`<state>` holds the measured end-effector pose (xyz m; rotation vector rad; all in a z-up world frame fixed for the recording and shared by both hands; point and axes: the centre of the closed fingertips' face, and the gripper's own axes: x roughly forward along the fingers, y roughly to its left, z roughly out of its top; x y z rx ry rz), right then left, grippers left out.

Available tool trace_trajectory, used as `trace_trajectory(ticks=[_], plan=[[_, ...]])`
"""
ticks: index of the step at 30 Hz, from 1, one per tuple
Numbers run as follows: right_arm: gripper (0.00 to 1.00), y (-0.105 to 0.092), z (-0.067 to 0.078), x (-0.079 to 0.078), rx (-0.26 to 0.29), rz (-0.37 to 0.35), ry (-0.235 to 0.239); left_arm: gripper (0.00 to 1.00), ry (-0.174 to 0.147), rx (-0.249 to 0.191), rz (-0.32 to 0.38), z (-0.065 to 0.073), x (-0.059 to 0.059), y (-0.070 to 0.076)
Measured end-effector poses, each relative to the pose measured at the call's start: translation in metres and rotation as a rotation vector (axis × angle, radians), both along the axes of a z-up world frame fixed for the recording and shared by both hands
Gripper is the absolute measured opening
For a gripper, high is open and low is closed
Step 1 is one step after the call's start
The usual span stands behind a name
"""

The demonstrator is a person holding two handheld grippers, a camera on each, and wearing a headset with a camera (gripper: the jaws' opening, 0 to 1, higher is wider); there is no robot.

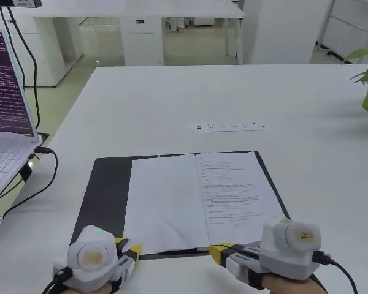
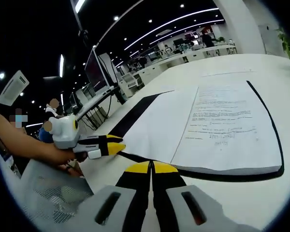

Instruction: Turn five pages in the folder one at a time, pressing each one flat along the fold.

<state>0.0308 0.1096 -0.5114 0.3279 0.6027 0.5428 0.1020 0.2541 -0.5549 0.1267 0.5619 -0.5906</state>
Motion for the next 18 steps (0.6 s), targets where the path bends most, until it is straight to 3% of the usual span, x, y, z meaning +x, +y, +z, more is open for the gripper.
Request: trace_trajectory(ticks=[3,6,8,12,14,16,18], plan=[[0.00,-0.004,0.011,-0.002,0.012,-0.020,-0.003,0.22,0.033,0.014,-0.019,0.000,-0.001,-0.003],[0.00,-0.009,0.024,-0.003,0.073,-0.065,0.021,0.33,0.117,-0.001,-0.027,0.002,-0.009,-0.011],[0.00,-0.017,0.033,-0.005,0.082,-0.083,0.027,0.36,0.148,0.005,-0.034,0.006,-0.013,-0.014],[0.00,-0.038,0.052,-0.004,0.089,-0.144,0.011,0.36,0.151,-0.056,-0.052,0.032,-0.024,-0.026],[0.00,-0.050,0.059,-0.005,0.104,-0.183,0.010,0.36,0.208,-0.120,-0.006,0.041,-0.032,-0.029],[0.00,-0.059,0.064,-0.007,0.102,-0.201,-0.003,0.35,0.237,-0.143,0.030,0.046,-0.036,-0.028],[0.00,-0.068,0.065,-0.011,0.087,-0.220,0.004,0.35,0.242,-0.186,0.038,0.055,-0.041,-0.031]])
